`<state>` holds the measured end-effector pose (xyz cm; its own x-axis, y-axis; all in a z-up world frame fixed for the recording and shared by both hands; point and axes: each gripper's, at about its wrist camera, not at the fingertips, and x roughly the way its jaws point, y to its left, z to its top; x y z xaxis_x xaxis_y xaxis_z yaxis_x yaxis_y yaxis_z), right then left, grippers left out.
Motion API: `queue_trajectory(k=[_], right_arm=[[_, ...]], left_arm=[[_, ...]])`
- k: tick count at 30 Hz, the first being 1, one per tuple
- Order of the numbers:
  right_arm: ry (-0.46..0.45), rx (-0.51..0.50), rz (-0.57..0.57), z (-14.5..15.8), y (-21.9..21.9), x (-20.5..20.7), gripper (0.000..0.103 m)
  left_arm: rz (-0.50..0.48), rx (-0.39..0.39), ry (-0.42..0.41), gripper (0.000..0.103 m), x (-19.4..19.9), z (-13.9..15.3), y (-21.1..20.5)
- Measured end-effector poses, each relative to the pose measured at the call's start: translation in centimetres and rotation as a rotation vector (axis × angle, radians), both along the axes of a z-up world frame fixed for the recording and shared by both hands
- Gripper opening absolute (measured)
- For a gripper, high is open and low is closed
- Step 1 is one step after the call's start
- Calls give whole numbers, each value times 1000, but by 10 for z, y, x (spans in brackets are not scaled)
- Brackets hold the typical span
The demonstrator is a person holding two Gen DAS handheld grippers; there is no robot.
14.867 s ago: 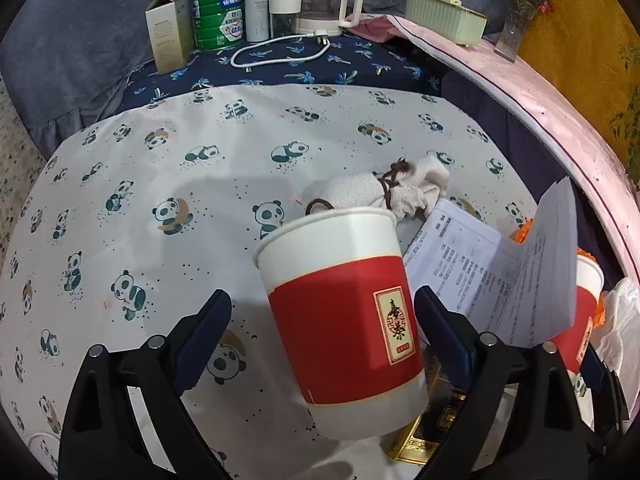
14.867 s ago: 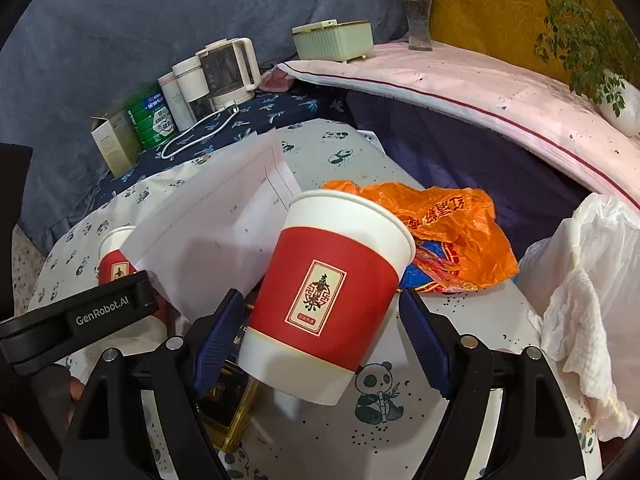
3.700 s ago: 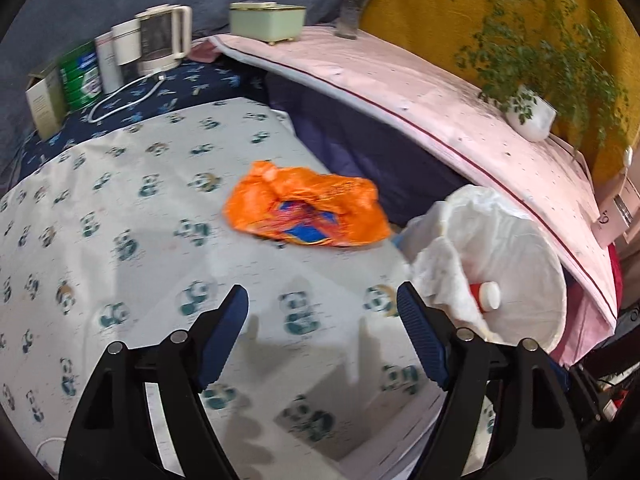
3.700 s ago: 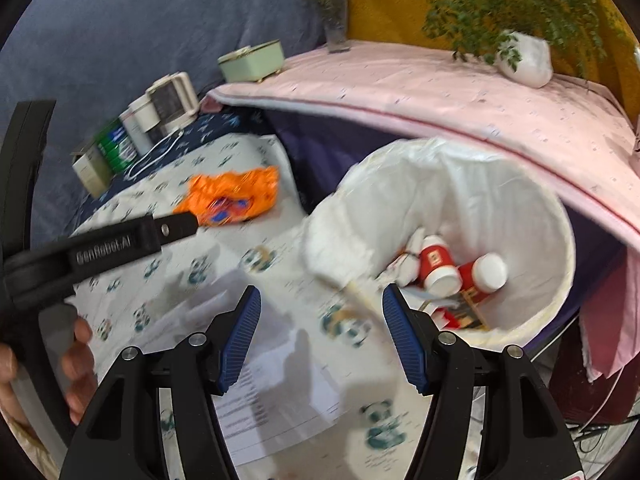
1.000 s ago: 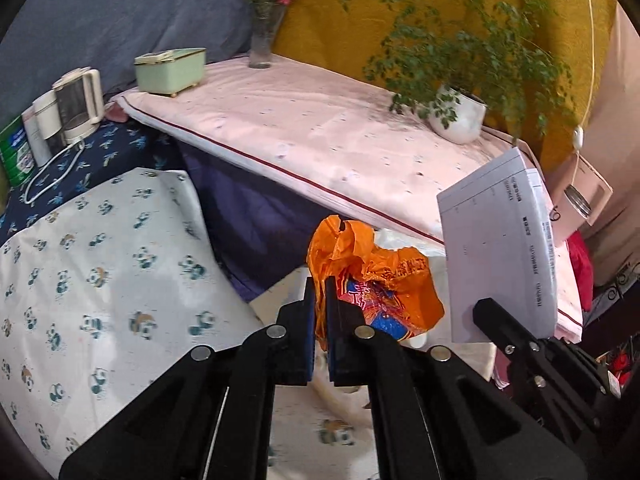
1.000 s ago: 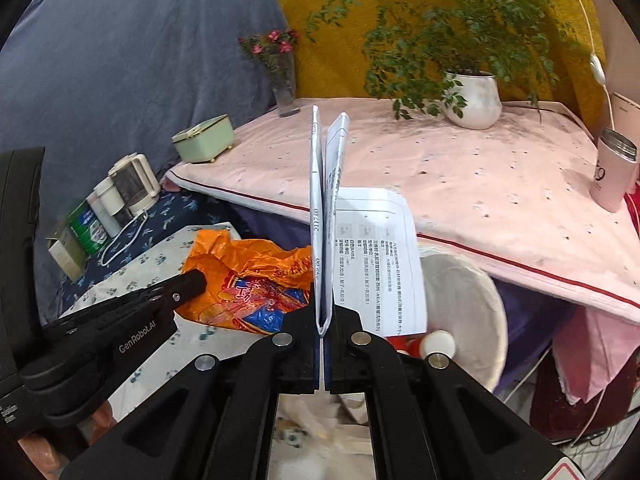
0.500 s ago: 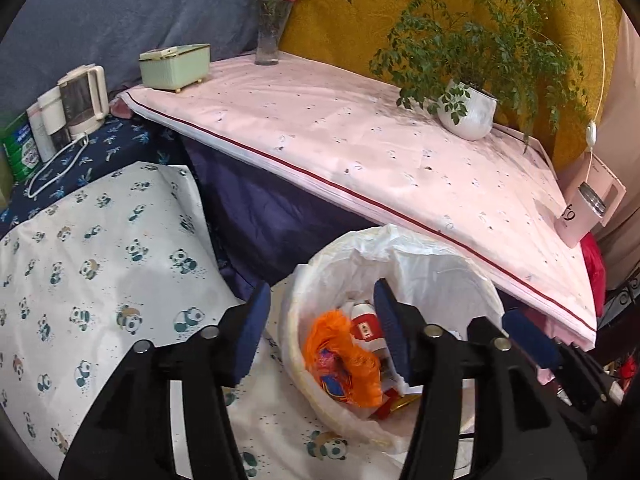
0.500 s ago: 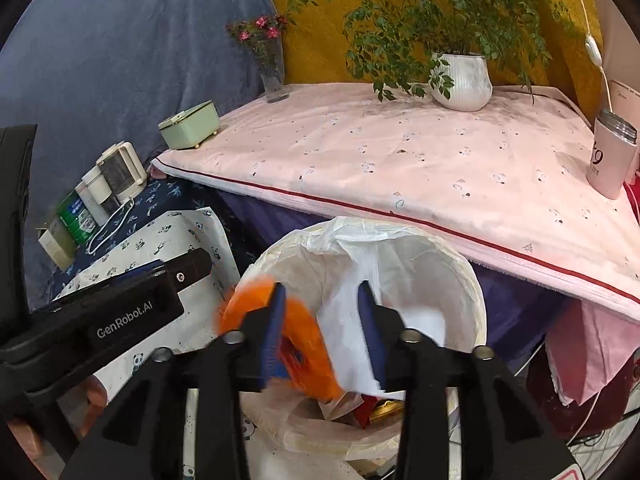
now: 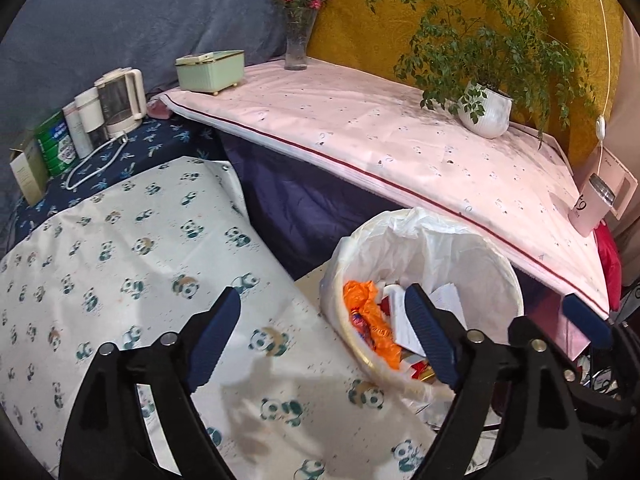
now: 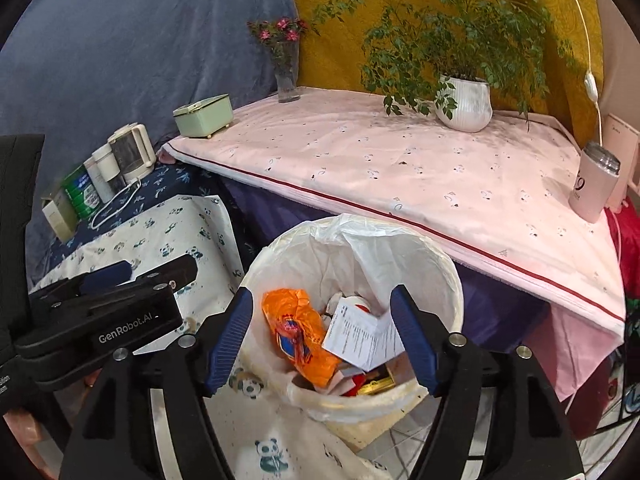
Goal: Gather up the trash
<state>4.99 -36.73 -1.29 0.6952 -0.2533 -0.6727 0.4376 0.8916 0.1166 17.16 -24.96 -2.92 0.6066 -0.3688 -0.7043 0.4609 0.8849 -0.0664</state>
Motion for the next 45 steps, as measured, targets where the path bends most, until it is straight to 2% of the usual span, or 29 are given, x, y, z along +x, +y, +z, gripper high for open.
queue_trajectory(k=[4, 9, 12, 21, 32, 45], right_arm=[[0, -27, -3, 7, 7, -15, 84], [19, -39, -10, 11, 13, -30, 87], [38, -50, -16, 9, 16, -38, 98], [60, -69, 1, -2, 24, -56, 97], [81, -84, -3, -16, 30, -65, 97], [95, -86, -1, -24, 32, -69, 97]], left_arm=[[27, 16, -17, 90, -16, 4, 12], [68, 12, 8, 92, -31, 4, 26], [90, 13, 16, 93, -38, 1, 34], [108, 68, -12, 93, -58, -7, 43], [111, 96, -30, 93, -72, -12, 45], [119, 107, -14, 93, -78, -21, 46]])
